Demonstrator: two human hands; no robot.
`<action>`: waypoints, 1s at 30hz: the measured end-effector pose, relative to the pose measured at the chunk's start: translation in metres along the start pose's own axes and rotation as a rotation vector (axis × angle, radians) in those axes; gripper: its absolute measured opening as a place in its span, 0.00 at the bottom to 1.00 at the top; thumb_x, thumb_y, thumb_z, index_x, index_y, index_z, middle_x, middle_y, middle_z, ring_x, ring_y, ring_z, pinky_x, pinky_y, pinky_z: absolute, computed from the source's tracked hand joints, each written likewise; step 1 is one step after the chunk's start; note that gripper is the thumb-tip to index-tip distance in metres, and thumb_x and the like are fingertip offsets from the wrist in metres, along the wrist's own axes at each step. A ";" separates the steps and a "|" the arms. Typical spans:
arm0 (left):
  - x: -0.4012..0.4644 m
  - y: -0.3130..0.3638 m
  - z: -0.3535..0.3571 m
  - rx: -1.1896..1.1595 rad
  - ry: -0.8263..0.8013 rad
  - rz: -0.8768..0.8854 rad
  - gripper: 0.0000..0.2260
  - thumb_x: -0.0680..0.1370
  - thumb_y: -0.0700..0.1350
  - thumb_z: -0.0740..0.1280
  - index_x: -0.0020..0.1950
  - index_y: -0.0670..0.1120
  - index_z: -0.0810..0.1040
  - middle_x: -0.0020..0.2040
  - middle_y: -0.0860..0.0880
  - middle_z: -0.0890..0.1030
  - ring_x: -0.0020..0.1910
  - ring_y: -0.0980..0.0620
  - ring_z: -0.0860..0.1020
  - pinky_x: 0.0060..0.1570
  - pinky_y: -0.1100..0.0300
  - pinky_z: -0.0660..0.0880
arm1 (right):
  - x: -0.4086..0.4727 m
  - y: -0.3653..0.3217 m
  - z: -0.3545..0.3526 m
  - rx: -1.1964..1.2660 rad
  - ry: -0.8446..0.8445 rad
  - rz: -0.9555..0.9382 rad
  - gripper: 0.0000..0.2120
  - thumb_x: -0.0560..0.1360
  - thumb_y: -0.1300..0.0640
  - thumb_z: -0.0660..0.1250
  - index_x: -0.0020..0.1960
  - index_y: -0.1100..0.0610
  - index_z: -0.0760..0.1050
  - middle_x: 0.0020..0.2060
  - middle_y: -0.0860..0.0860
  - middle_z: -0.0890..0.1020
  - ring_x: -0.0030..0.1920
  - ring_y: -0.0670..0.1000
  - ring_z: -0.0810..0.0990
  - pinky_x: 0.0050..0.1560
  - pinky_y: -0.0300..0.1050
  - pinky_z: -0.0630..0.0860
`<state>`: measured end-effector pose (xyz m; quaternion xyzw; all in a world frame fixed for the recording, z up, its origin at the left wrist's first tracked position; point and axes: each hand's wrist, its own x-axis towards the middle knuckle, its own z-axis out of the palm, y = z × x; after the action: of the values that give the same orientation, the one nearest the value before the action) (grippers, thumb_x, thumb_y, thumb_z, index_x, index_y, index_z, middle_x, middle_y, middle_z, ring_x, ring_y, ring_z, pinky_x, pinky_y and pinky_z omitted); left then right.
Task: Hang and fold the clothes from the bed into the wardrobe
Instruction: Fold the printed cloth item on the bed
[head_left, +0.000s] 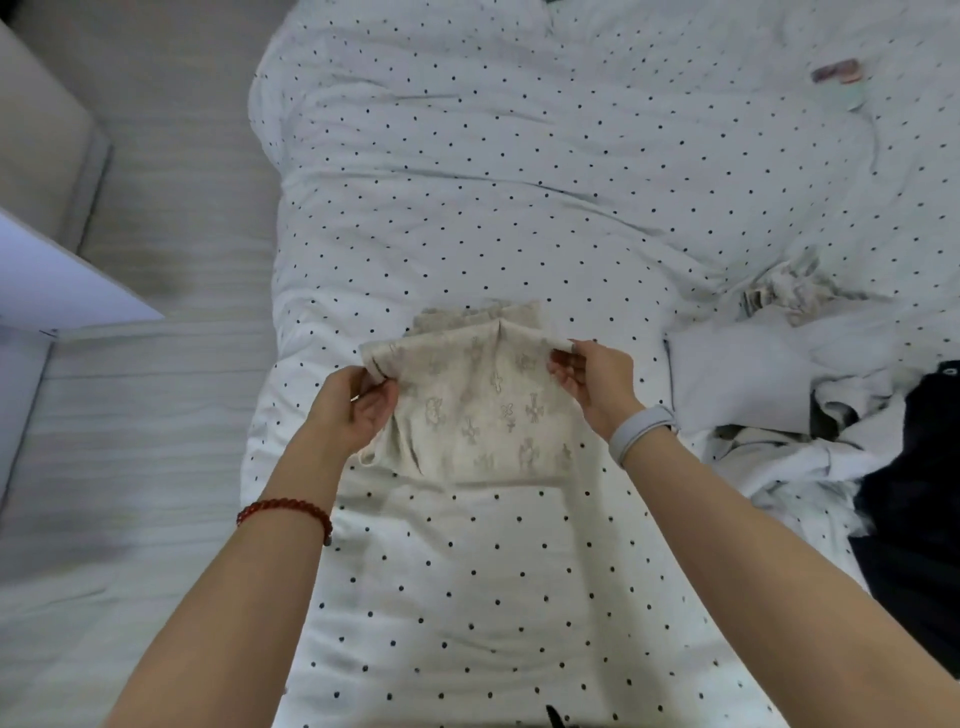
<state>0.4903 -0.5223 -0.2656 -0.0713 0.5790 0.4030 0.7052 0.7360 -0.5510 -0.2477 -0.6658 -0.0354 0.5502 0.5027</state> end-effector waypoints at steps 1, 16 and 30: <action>0.006 0.001 0.003 0.001 0.000 0.011 0.08 0.78 0.36 0.60 0.39 0.41 0.70 0.41 0.42 0.75 0.34 0.50 0.77 0.47 0.58 0.80 | 0.006 -0.003 0.004 -0.010 0.005 0.003 0.07 0.77 0.66 0.59 0.43 0.65 0.74 0.34 0.57 0.79 0.25 0.48 0.78 0.30 0.36 0.76; 0.092 -0.071 -0.033 0.862 0.335 0.316 0.32 0.74 0.59 0.66 0.73 0.46 0.63 0.69 0.44 0.67 0.68 0.42 0.67 0.66 0.44 0.67 | 0.060 0.061 0.006 -0.786 0.000 -0.214 0.17 0.75 0.49 0.63 0.61 0.56 0.69 0.52 0.48 0.77 0.53 0.52 0.76 0.50 0.45 0.74; 0.108 -0.044 -0.029 0.872 0.525 0.363 0.20 0.78 0.47 0.63 0.68 0.45 0.65 0.66 0.38 0.66 0.58 0.37 0.71 0.59 0.44 0.71 | 0.072 0.052 0.009 -0.920 0.066 -0.234 0.11 0.81 0.53 0.54 0.43 0.59 0.61 0.31 0.51 0.69 0.29 0.49 0.66 0.30 0.44 0.63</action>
<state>0.4980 -0.5158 -0.3851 0.2309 0.8524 0.2091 0.4201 0.7314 -0.5277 -0.3338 -0.8278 -0.3342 0.3957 0.2154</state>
